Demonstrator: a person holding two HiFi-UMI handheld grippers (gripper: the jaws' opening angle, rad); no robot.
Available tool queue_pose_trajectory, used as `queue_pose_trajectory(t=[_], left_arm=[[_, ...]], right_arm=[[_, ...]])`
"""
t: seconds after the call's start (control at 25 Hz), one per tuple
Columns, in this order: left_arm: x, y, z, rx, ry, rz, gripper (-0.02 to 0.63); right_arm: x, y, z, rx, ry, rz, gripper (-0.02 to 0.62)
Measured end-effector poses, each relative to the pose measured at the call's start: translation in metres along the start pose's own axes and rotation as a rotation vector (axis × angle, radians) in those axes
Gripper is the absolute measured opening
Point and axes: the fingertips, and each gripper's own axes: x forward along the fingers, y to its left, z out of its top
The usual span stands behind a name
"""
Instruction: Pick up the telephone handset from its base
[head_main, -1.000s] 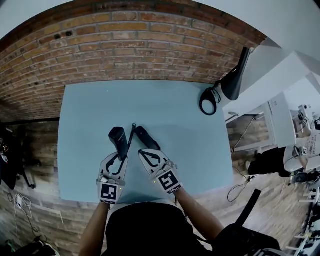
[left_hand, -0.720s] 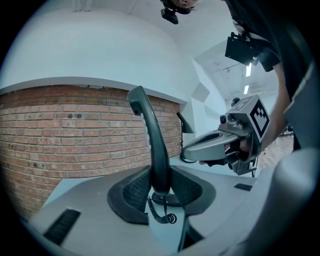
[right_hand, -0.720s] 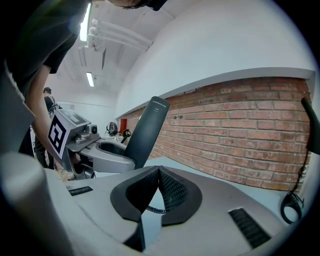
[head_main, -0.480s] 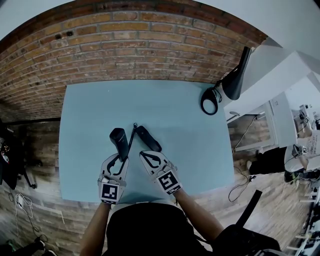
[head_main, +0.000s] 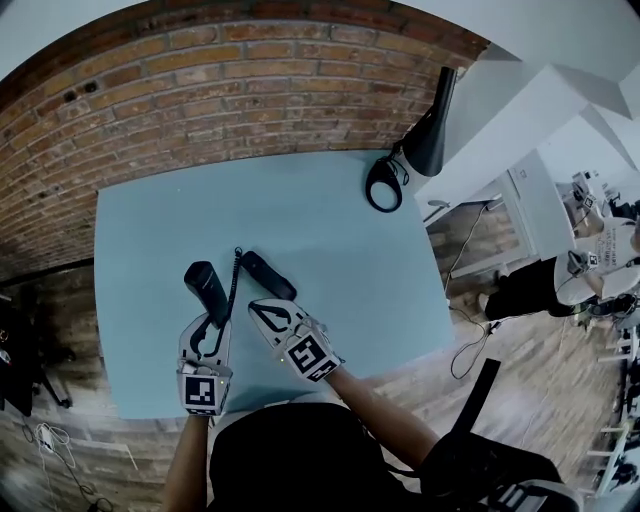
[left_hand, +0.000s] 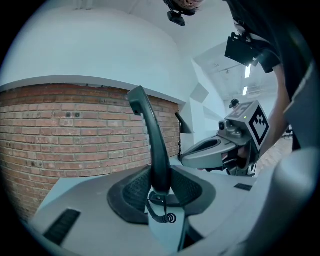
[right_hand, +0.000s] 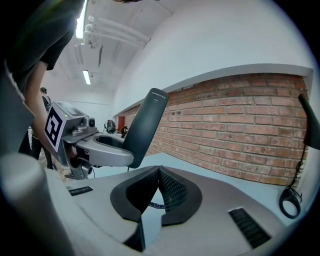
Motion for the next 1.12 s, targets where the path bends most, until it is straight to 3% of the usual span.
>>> queue_pose_trajectory(t=[0.2, 0.6, 0.72, 0.92, 1.12], left_arm=[[0.0017, -0.0057, 0.0014, -0.007, -0.024, -0.01, 0.143], [0.0012, -0.0096, 0.0, 0.011, 0.021, -0.028, 0.143], [0.0015, -0.0111, -0.0057, 0.006, -0.025, -0.035, 0.143], [0.0003, -0.0109, -0.0033, 0.0, 0.032, -0.027, 0.143], [0.0013, -0.01, -0.0056, 0.005, 0.006, -0.024, 0.143]], right_arm=[[-0.0037, -0.0018, 0.0001, 0.002, -0.002, -0.005, 0.0], [-0.0043, 0.0003, -0.0026, 0.004, 0.004, 0.004, 0.0], [-0.0043, 0.0015, -0.0048, 0.001, 0.008, 0.009, 0.0], [-0.0031, 0.0047, -0.0076, 0.0, 0.011, 0.023, 0.0], [-0.0025, 0.0041, -0.0084, -0.009, 0.016, 0.017, 0.0]])
